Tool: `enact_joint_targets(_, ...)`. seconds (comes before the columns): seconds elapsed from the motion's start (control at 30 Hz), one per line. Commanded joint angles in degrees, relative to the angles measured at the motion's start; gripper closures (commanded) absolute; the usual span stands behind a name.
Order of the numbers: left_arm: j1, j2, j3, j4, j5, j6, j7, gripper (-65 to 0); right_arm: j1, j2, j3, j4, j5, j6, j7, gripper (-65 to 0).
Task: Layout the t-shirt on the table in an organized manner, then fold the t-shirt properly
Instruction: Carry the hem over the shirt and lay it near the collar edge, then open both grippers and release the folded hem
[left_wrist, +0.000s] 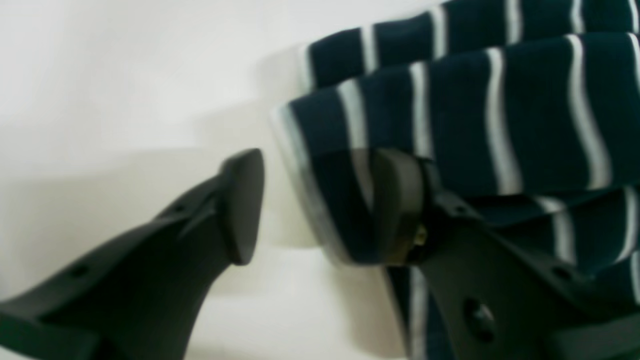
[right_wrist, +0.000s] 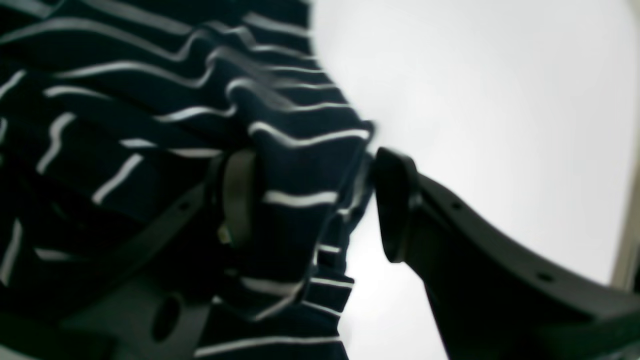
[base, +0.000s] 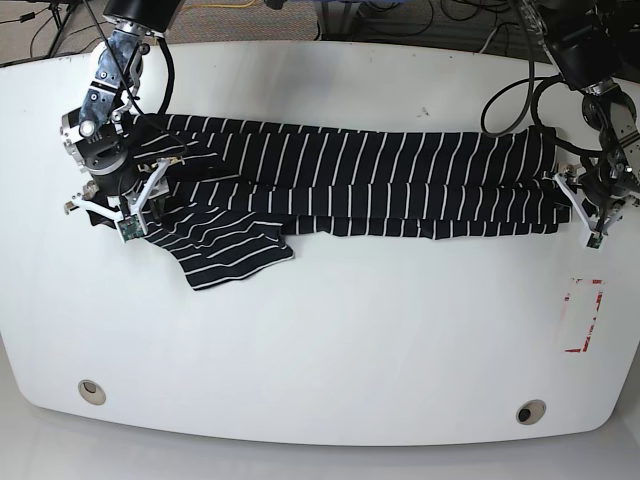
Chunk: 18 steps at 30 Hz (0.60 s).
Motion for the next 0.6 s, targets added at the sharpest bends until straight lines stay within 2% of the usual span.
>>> enact_joint_targets(0.0,-1.0,-1.1,-0.4,5.4,-0.6,0.1,0.3,-33.3,0.6,-1.4,2.0,6.7,0.3,-0.4,1.3,-32.3)
enact_joint_targets(0.07,-1.2,-1.1,-0.5,10.1,-0.7,0.1,4.0,-33.5,0.7,-2.7,2.0,8.1,0.2,-0.4,0.7,-32.3)
enact_joint_targets(0.2,-1.5,-0.7,-2.0,19.4,-1.4,0.1,10.0,-33.6,2.0,-2.9,2.0,8.0,0.2,-0.4,0.0,-32.2)
enact_joint_targets(0.47,-4.1,-0.1,-1.9,23.9,-7.4,0.1,14.3,-33.6,3.4,-4.7,2.0,8.0,-0.2,-0.4,-3.9,-32.0)
enact_joint_targets(0.57,-5.3,0.5,-0.6,23.7,-7.5,0.1,14.3,-33.3,2.9,-3.5,2.3,8.0,-0.3,-0.4,-4.8,-32.0)
